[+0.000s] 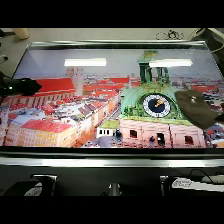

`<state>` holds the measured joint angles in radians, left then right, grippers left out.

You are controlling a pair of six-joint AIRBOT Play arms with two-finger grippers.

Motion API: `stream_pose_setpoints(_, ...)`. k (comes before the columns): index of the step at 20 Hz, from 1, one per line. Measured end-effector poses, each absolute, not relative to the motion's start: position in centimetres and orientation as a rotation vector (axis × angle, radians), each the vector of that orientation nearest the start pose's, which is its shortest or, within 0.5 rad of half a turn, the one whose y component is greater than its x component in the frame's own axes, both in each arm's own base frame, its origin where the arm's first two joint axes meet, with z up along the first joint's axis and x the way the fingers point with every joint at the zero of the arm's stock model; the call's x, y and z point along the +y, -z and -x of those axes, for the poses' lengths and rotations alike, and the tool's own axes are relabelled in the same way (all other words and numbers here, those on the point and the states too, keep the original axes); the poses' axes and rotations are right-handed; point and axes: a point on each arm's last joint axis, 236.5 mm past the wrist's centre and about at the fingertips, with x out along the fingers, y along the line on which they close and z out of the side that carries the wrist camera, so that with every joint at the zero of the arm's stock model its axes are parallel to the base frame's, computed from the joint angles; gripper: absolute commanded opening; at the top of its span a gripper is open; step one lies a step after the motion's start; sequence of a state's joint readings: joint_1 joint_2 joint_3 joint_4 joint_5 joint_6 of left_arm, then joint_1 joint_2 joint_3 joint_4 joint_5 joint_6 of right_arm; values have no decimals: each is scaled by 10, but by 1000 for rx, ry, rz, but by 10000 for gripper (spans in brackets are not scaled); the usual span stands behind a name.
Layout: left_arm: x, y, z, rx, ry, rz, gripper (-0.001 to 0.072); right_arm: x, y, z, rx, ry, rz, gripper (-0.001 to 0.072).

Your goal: Fold the shirts.

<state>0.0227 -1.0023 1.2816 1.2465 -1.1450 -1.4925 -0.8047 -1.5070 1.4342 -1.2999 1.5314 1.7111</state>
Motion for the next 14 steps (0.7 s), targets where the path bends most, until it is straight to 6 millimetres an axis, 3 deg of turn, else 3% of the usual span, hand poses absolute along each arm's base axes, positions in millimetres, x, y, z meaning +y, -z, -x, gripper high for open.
stream_pose_setpoints(2,-60,-176,-382,845,230,190,28,-220,14,-253,1427,633,-1003,18)
stream_pose_setpoints(4,-60,-176,-382,846,230,190,28,-207,37,-220,1472,690,-1044,18)
stream_pose_setpoints(7,-60,-176,-382,846,230,190,28,-195,60,-186,1532,752,-1049,18)
stream_pose_setpoints(10,-60,-176,-382,845,230,190,28,-195,69,-162,1585,802,-1004,19)
stream_pose_setpoints(11,-60,-176,-382,845,230,190,28,-196,71,-157,1599,813,-990,91)
stream_pose_setpoints(12,-60,-176,-382,845,230,190,27,-198,72,-153,1605,824,-975,387)
stream_pose_setpoints(13,-60,-176,-382,845,230,190,28,-199,73,-149,1613,832,-964,597)
stream_pose_setpoints(14,-60,-176,-382,845,230,190,27,-201,72,-149,1612,833,-952,617)
